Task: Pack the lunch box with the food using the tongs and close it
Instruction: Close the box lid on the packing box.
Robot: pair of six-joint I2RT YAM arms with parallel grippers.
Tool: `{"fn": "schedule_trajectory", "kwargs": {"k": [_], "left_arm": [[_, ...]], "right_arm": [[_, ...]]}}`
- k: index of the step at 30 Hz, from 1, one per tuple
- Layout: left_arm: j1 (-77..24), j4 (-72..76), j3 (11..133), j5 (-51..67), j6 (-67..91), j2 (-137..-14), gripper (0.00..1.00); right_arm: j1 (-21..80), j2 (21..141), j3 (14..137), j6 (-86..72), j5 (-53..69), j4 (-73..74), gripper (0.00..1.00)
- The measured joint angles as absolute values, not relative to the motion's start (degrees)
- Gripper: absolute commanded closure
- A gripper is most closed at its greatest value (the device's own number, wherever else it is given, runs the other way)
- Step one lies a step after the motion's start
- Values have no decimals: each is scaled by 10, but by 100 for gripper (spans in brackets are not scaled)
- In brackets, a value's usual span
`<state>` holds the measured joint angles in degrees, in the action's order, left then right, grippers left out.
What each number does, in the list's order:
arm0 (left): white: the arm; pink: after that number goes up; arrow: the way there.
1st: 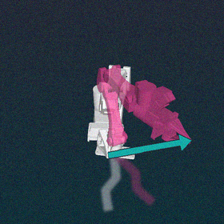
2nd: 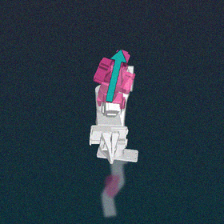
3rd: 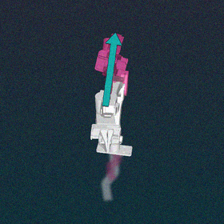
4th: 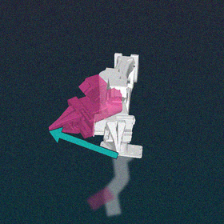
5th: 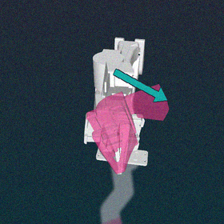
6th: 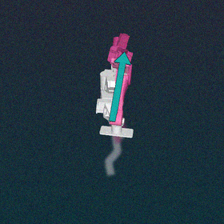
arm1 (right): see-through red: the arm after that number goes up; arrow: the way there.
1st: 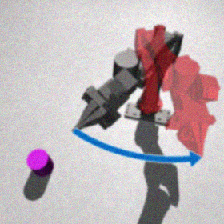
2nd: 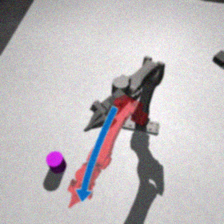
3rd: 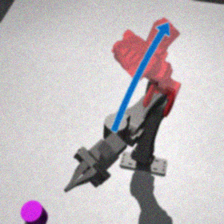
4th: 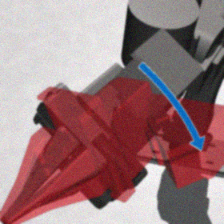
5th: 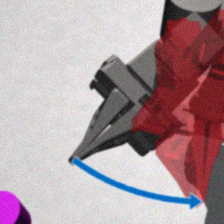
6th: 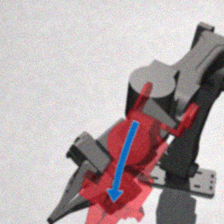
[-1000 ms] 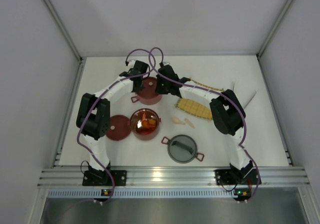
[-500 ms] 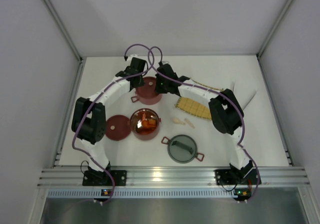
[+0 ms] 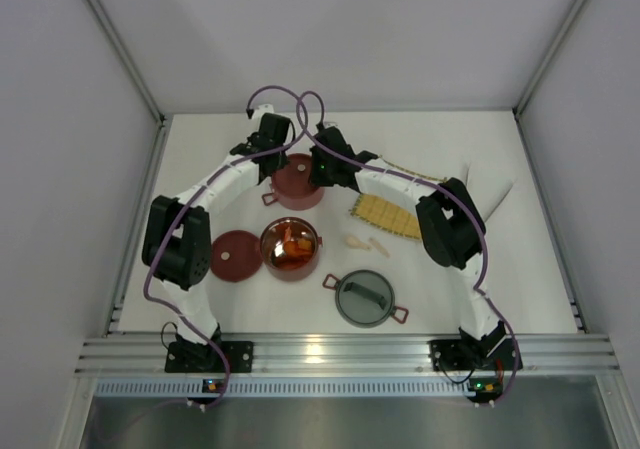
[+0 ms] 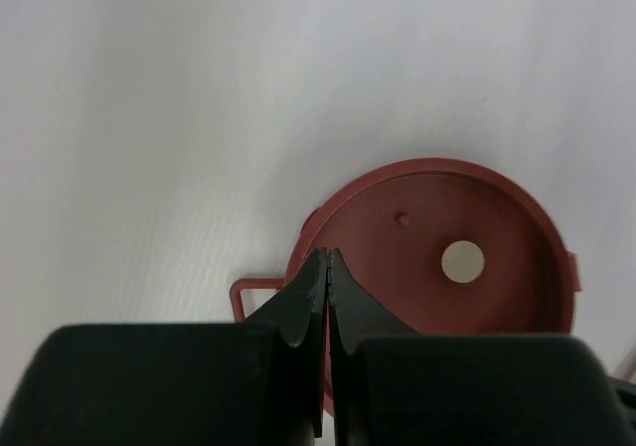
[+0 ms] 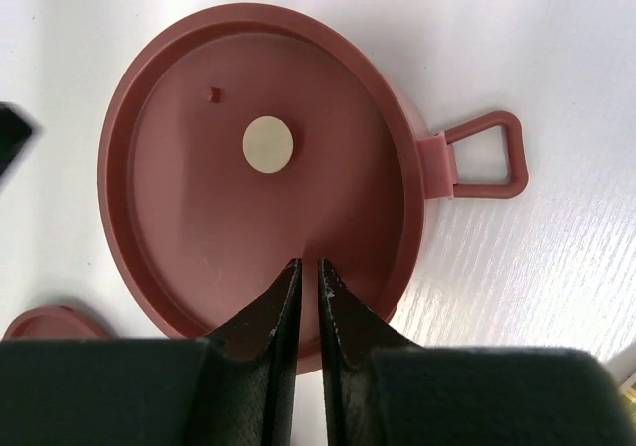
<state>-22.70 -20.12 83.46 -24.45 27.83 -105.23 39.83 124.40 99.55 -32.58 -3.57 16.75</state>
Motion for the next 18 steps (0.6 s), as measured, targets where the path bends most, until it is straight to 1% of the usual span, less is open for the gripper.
{"fn": "schedule_trajectory", "kwargs": {"k": [5,8,13,14,15,18], "left_arm": [[-227,-220,865,-248,283,-1141,100],[-233,-225,877,-243,284,-1148,100],[-233,-228,877,-242,286,-1148,97],[-233,-228,877,-242,286,-1147,96],[-233,-228,877,-241,286,-1147,92],[-232,-229,877,-241,286,-1145,85]], "right_arm": [[398,1244,995,-326,-36,167,89],[399,1244,997,-326,-36,168,89],[398,1244,997,-326,-37,169,89],[398,1244,997,-326,-37,169,89],[399,1244,997,-326,-36,169,89],[399,1244,997,-326,-36,169,89]]}}
